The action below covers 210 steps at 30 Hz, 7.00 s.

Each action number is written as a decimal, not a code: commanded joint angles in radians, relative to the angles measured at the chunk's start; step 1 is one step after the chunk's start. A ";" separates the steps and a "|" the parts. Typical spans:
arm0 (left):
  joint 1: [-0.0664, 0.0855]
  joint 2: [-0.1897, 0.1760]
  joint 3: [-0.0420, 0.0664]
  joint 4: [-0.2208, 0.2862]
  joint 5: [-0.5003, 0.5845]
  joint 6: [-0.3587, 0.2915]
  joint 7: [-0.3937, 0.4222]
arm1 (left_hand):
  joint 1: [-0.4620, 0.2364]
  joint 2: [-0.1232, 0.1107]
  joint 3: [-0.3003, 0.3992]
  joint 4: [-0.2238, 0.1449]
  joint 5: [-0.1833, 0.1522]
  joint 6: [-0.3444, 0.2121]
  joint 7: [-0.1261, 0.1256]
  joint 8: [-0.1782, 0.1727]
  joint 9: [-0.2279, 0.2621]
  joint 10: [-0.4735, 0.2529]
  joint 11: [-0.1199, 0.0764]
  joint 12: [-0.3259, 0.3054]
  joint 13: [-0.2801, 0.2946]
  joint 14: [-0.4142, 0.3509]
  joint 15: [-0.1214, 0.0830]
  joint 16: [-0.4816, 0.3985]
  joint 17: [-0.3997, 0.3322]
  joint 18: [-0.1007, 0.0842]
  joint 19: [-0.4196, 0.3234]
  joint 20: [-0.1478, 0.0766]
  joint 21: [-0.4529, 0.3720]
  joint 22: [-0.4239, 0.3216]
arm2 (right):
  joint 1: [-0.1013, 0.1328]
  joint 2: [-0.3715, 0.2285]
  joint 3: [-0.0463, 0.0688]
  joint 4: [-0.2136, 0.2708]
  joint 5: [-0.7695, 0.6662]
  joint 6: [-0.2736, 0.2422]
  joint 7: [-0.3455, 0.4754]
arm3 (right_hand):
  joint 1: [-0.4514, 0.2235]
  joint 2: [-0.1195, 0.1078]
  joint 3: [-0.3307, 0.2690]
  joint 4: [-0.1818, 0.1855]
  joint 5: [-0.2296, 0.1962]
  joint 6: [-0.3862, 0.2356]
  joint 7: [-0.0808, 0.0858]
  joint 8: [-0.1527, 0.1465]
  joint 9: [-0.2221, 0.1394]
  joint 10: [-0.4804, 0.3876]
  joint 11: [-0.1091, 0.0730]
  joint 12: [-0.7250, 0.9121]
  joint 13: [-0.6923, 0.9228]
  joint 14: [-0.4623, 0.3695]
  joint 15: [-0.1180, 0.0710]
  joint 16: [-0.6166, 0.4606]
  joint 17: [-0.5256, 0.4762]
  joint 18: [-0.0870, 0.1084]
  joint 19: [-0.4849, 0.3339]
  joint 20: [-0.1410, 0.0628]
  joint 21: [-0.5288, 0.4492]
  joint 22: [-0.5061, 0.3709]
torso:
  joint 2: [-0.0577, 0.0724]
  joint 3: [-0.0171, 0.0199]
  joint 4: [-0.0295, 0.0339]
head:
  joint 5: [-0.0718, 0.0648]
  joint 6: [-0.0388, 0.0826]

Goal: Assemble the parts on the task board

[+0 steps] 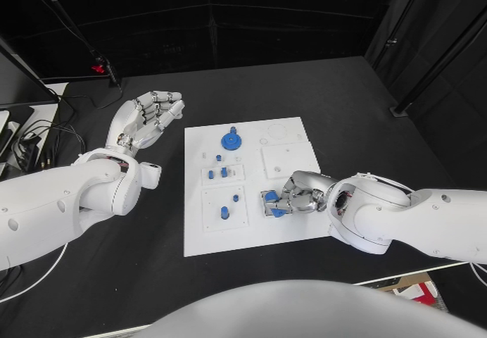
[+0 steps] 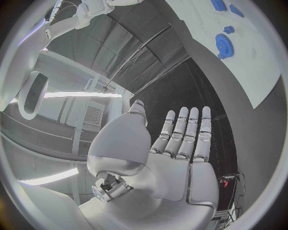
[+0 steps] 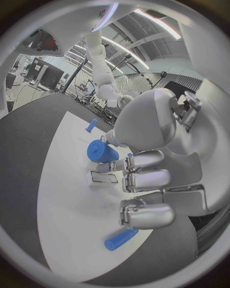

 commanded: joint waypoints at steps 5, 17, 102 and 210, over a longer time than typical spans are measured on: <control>0.001 0.001 0.001 0.001 0.001 0.009 0.006 | 0.000 0.009 -0.008 0.001 0.008 -0.006 0.117 0.005 -0.001 -0.004 -0.001 0.006 -0.002 -0.005 -0.003 0.006 -0.002 -0.003 0.008 -0.001 0.002 -0.002 | 0.001 0.008 0.000 -0.003 -0.009 0.018 -0.012 | -0.047 0.012 -0.035 0.000 -0.049 -0.011 0.001 0.007 0.005 0.104 -0.005 0.003 0.263 0.107 -0.008 0.002 0.263 0.001 0.071 -0.009 -0.006 0.242 | 0.000 -0.0003 -0.0001 | -0.001 0.000; 0.001 0.001 0.001 0.002 0.001 0.011 0.006 | 0.002 0.012 -0.009 0.001 0.013 -0.007 0.117 0.007 -0.001 -0.005 -0.001 0.008 -0.002 -0.005 -0.003 0.009 -0.004 -0.003 0.008 -0.001 0.002 -0.004 | 0.001 0.015 0.000 -0.010 -0.009 0.020 -0.020 | -0.116 0.021 -0.102 -0.003 -0.131 -0.023 0.003 0.015 0.014 0.104 -0.003 0.003 0.263 0.107 -0.007 0.002 0.263 0.003 0.067 -0.009 -0.012 0.239 | -0.001 0.0001 -0.0001 | -0.001 0.000; -0.004 -0.003 0.001 0.000 0.001 0.017 0.000 | 0.010 0.019 -0.013 0.001 0.021 -0.009 0.117 0.012 -0.001 -0.008 -0.001 0.014 -0.002 -0.004 -0.003 0.017 -0.011 -0.003 0.007 -0.001 0.003 -0.008 | 0.000 -0.214 -0.001 0.022 0.150 -0.220 0.362 | 0.121 -0.078 -0.026 -0.004 0.019 -0.186 -0.007 0.253 0.214 0.104 -0.016 0.003 0.263 0.107 -0.011 0.002 0.263 0.008 0.057 -0.017 -0.032 0.232 | 0.000 -0.0011 -0.0013 | -0.045 0.000; -0.007 -0.013 0.001 0.000 0.001 0.017 -0.010 | 0.018 0.026 -0.016 0.000 0.025 -0.011 0.117 0.017 -0.001 -0.010 -0.001 0.019 -0.002 -0.006 -0.003 0.022 -0.018 -0.003 0.007 -0.001 0.003 -0.012 | -0.007 -0.200 -0.001 0.023 0.345 -0.119 0.222 | 0.330 -0.133 0.274 -0.080 -0.003 0.078 -0.016 -0.088 -0.018 0.104 -0.020 0.003 0.263 0.107 -0.010 0.002 0.263 -0.006 0.086 -0.012 0.019 0.252 | 0.000 0.0001 -0.0005 | -0.065 0.000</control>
